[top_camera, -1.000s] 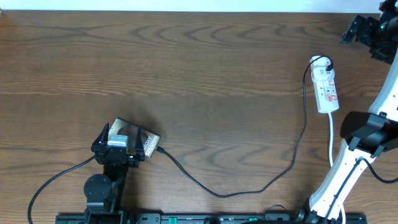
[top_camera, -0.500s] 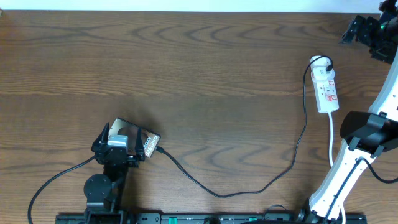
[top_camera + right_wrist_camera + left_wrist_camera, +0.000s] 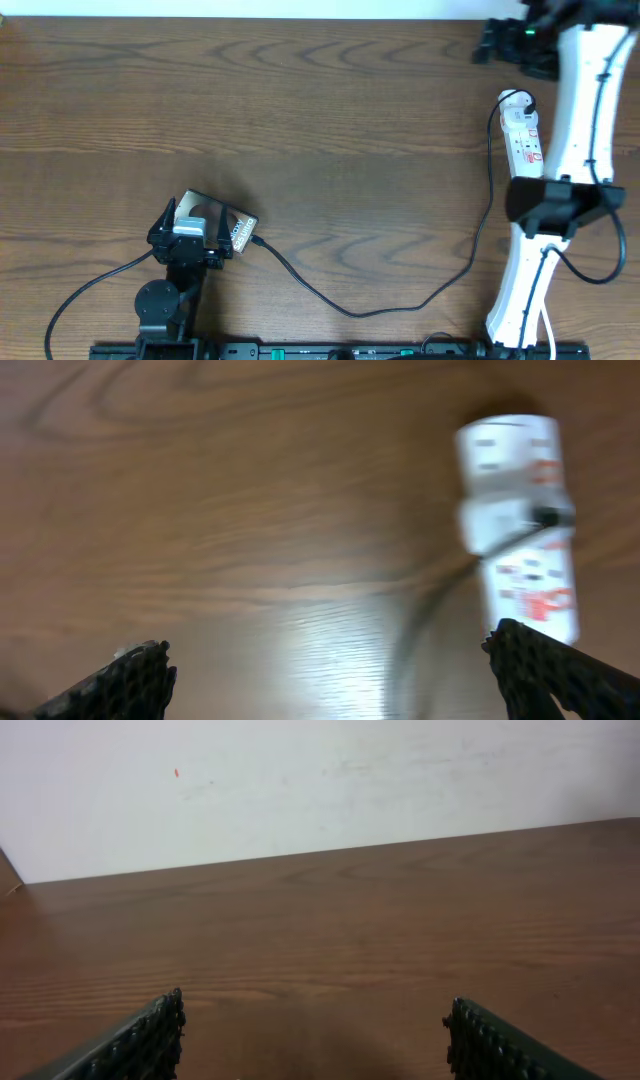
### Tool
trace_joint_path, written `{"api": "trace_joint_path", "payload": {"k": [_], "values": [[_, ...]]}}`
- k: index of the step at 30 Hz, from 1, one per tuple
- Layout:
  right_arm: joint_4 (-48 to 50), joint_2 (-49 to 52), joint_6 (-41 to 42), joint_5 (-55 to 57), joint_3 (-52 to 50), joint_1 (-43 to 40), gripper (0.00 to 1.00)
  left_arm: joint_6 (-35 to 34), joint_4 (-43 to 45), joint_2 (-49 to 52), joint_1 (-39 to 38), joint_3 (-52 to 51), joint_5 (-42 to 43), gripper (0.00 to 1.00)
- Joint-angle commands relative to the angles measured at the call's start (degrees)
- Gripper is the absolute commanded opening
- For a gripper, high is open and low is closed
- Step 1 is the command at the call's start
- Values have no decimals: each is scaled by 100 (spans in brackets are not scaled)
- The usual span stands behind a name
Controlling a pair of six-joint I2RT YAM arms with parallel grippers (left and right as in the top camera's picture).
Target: Plug charger to phone and switch on socket
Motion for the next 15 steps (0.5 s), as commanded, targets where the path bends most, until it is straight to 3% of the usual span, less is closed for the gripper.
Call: {"api": "trace_joint_path", "payload": {"k": [1, 7, 15], "values": [[-13, -79, 83, -17, 42, 376, 99, 96, -205, -35, 28, -85, 223, 82], [-11, -570, 83, -17, -431, 708, 99, 96, -205, -35, 28, -85, 223, 82], [-13, -2446, 83, -17, -2747, 728, 99, 96, -205, -35, 28, -85, 223, 82]]}}
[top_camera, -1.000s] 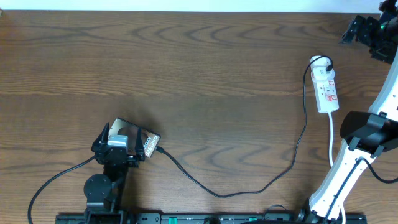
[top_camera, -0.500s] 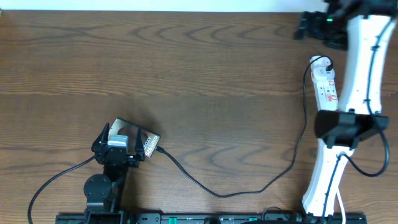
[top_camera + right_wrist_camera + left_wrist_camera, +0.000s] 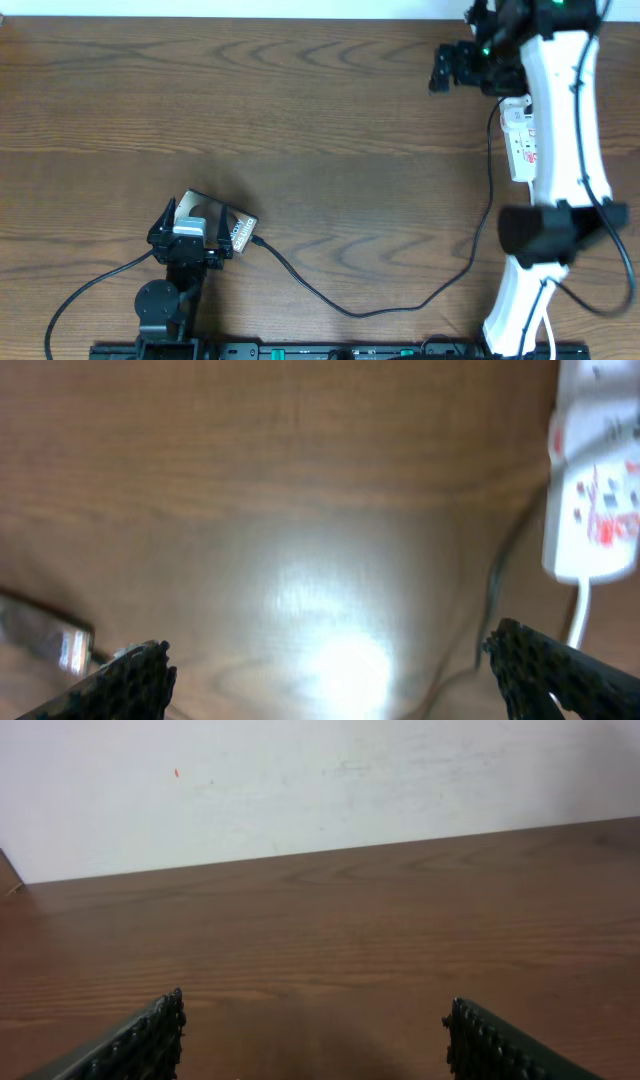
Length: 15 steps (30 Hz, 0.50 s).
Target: Plug charger to phone and switch on socket
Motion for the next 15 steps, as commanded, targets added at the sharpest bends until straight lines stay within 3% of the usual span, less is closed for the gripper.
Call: {"api": "trace_joint_path", "payload": {"k": [1, 8, 15], "values": [[-37, -1067, 81, 0, -831, -15, 99, 96, -205, -35, 28, -85, 221, 82], [400, -2734, 13, 566, -2192, -13, 99, 96, -205, -35, 28, -85, 221, 82], [732, -3967, 13, 992, -2675, -13, 99, 96, -205, -35, 28, -85, 221, 82]]}}
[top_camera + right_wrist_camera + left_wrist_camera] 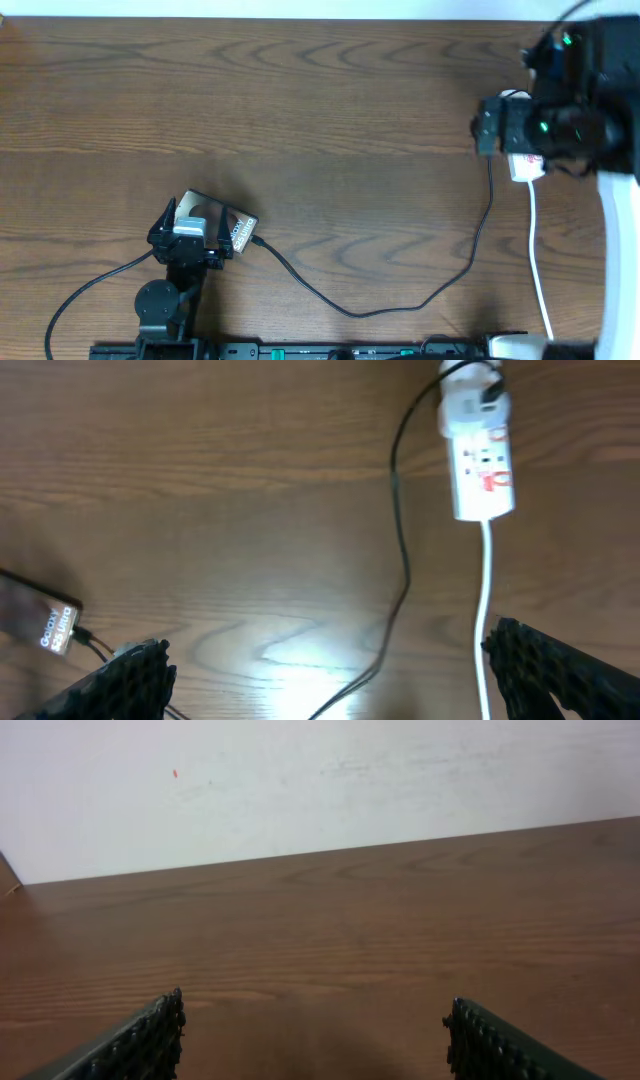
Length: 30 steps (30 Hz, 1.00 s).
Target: Plug charger to phone and switch on socket
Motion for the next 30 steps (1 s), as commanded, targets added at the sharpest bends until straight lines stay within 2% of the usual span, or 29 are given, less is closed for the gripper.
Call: {"api": "trace_joint_path", "payload": {"k": [1, 5, 8, 16, 24, 30], "values": [[31, -638, 20, 457, -138, -13, 99, 94, -208, -35, 28, -87, 203, 82], [304, -1191, 22, 660, -216, -11, 99, 94, -208, -35, 28, -87, 203, 82], [1325, -1685, 24, 682, -546, -11, 99, 94, -208, -35, 28, -87, 203, 82], [5012, -3158, 24, 59, -2983, 11, 99, 94, -208, -35, 28, -87, 203, 82], [9619, -4299, 22, -195, -6190, 39, 99, 96, -208, -35, 28, -87, 203, 82], [11610, -4975, 15, -81, -7722, 39, 99, 94, -208, -35, 28, -87, 203, 82]]}}
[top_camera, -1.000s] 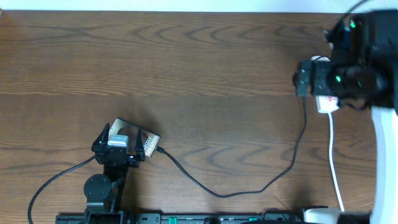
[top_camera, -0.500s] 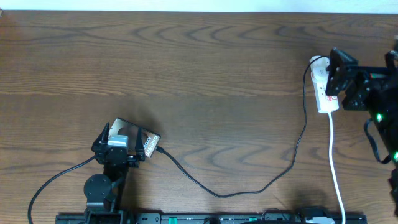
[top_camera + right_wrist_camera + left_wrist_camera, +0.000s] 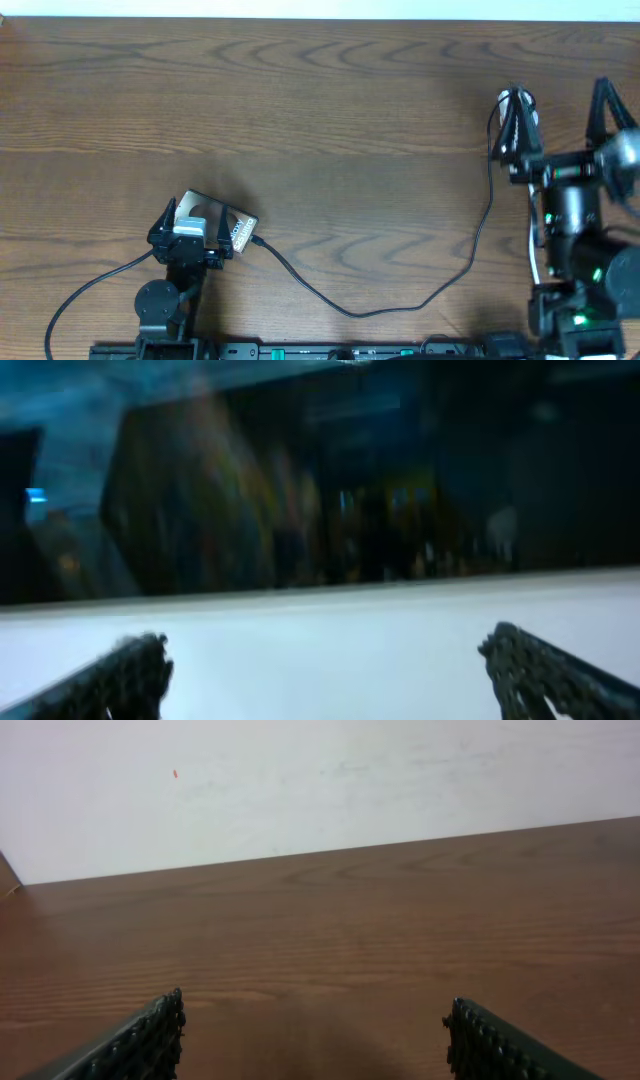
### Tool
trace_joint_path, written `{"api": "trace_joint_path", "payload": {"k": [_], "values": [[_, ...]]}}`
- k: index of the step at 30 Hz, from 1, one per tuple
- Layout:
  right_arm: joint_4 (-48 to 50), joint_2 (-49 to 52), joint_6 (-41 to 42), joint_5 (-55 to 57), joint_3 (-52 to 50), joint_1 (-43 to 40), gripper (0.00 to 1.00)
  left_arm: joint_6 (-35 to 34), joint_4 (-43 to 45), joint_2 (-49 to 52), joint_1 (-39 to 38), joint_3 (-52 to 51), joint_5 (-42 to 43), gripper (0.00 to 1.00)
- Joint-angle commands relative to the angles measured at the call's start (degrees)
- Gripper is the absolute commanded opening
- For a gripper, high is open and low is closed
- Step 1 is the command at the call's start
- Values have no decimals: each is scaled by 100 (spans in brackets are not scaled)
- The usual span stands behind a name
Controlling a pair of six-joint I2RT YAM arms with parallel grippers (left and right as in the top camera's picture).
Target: Plug charger to phone and switch on socket
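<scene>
The phone [image 3: 238, 230] lies at the near left of the table, partly under my left gripper [image 3: 189, 236], which is open with nothing between its fingers [image 3: 140, 1040]. A black charger cable [image 3: 350, 310] meets the phone's right end and runs right and up to the white power strip [image 3: 516, 99]; only its far end shows beside the right arm. My right gripper [image 3: 556, 118] is open and held up off the table. The right wrist view is blurred and shows only a wall and a dark room past its fingers [image 3: 135, 665].
The brown wooden table [image 3: 320, 130] ends at a white wall [image 3: 320, 780] on the far side. A black rail [image 3: 300, 351] runs along the near edge. A white lead [image 3: 537, 262] trails from the strip under the right arm.
My right arm has drawn back to the near right. Its gripper, then high over the strip looking down, now points up and outward, so its camera has lost the table. The left arm is unchanged.
My right gripper was open at the far right corner past the power strip, then at the far edge left of the strip, then high above the strip, and now drawn back near its base. The left gripper, phone and cable stayed where they were.
</scene>
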Motion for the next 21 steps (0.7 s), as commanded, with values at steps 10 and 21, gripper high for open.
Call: {"api": "trace_joint_path", "payload": {"k": [10, 21], "values": [[1021, -1641, 17, 719, -2157, 24, 99, 92, -208, -35, 28, -87, 201, 82], [1014, -3110, -57, 1040, -3195, 20, 99, 92, -208, -35, 28, -87, 201, 82]]}}
